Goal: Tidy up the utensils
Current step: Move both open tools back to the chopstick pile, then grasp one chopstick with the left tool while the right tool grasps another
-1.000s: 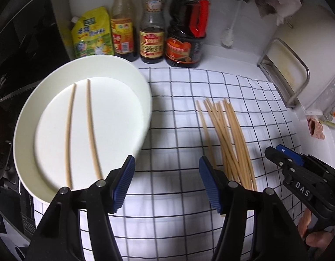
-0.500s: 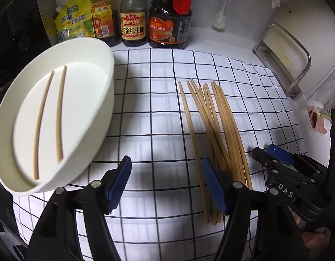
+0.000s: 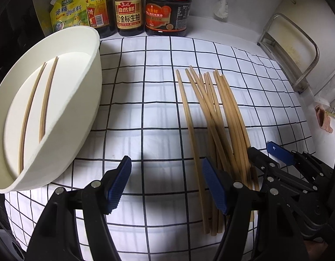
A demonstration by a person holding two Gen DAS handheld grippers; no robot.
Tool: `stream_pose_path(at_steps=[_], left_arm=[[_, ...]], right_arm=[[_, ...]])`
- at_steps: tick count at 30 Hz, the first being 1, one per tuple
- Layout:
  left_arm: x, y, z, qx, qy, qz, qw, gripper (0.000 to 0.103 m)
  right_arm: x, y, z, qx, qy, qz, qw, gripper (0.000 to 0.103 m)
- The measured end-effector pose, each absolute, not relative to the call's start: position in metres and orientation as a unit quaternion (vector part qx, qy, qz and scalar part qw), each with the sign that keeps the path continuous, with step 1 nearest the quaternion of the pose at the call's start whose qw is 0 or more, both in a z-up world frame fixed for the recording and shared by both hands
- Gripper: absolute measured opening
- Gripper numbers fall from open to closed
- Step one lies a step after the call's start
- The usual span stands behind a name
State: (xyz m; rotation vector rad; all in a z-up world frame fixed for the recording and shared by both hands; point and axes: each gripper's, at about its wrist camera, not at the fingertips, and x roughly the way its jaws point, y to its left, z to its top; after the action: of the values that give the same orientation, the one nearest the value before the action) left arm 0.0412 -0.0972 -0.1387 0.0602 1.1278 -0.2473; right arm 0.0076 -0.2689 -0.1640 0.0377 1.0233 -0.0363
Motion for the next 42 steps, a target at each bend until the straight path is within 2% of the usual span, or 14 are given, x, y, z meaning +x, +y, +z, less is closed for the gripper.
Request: stream_pose_path(at_steps=[17,28,29,32,34,35,36,38,42], left_arm=[[0.05,-0.109,-0.156,0.033,0.539,-0.106,0.835,0.067],[0.054,-0.117,-0.163,0.055,0.528,-0.087,0.843,0.066],[0.053,-0.119,-0.163,0.058,0.526,-0.087,0.844,0.065],[0.051,-0.124,-0.161,0.065,0.52,-0.091,0.847,0.047],[0.05,-0.127,-0.159,0.065,0.521,-0.097,0.846,0.023],[0.049,-0.128,-0.159,0.066,0.522,-0.098,0.845,0.019],[0.049,-0.129,-0.159,0.067,0.523,-0.102,0.844,0.01],[0.049,-0.13,-0.159,0.068,0.524,-0.105,0.842,0.007],[0.05,-0.127,-0.158,0.06,0.531,-0.111,0.838,0.007]], right_arm=[[0.004,-0.303,-0.163,0.022,0.482,-0.041,0.875,0.041],[0.011,-0.291,-0.165,-0.02,0.473,-0.035,0.88,0.041],[0.011,-0.29,-0.165,-0.022,0.473,-0.034,0.88,0.041],[0.013,-0.288,-0.165,-0.025,0.473,-0.025,0.88,0.037],[0.014,-0.286,-0.165,-0.029,0.474,-0.019,0.88,0.032],[0.014,-0.284,-0.165,-0.031,0.474,-0.014,0.88,0.026],[0.013,-0.282,-0.164,-0.034,0.474,-0.012,0.88,0.017],[0.014,-0.279,-0.164,-0.038,0.475,-0.011,0.879,0.008],[0.015,-0.284,-0.163,-0.012,0.48,-0.001,0.877,0.006]])
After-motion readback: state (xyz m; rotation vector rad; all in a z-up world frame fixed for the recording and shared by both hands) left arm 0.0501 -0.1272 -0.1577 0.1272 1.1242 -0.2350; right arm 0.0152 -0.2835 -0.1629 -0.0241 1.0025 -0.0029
